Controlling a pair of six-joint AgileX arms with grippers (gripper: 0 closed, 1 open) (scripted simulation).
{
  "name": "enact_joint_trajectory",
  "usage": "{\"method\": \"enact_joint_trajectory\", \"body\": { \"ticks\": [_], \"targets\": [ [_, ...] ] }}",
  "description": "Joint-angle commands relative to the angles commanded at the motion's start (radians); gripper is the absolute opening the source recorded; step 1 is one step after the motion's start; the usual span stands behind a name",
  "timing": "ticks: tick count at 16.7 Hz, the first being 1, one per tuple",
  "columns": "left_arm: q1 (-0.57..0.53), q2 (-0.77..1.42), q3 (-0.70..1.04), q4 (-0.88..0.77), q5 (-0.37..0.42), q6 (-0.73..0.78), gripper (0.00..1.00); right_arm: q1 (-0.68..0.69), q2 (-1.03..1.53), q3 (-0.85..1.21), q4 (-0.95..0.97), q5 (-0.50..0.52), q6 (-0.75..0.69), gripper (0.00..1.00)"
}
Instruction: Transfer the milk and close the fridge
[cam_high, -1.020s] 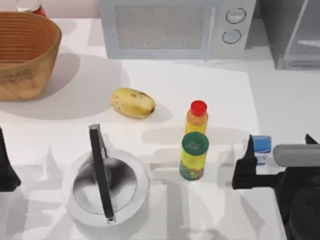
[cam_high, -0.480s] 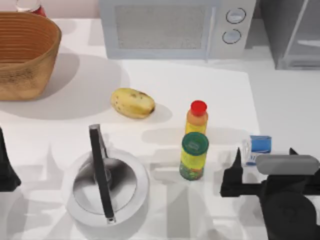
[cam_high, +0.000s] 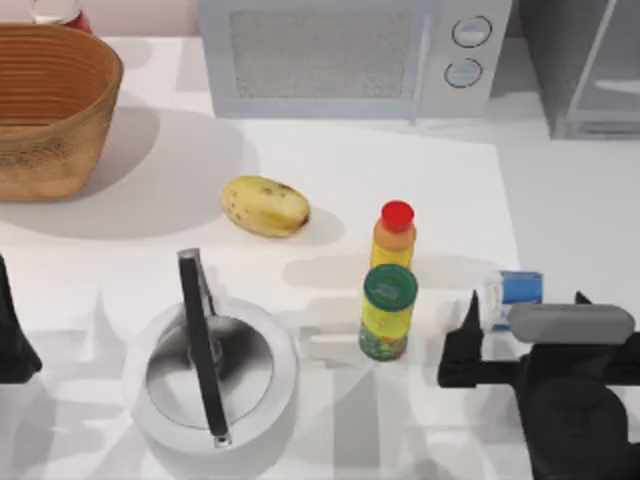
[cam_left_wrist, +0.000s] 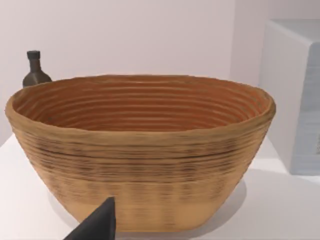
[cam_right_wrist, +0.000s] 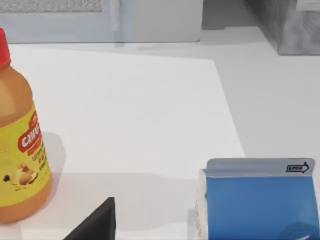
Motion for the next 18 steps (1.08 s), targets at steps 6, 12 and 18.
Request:
{"method": "enact_joint_trajectory", "body": {
  "ticks": [6, 12, 18],
  "targets": [
    [0.0, 0.0, 0.0, 0.0, 0.0, 0.0, 1.0, -0.113, 0.063, 0.079, 0.021, -0.107, -0.053, 1.0],
    [0.0, 0.0, 0.0, 0.0, 0.0, 0.0, 1.0, -0.121, 0.069, 0.088, 0.022, -0.115, -0.056, 0.85],
    [0.0, 0.0, 0.0, 0.0, 0.0, 0.0, 1.0, -0.121, 0.069, 0.088, 0.022, -0.115, -0.056, 0.4]
  ]
}}
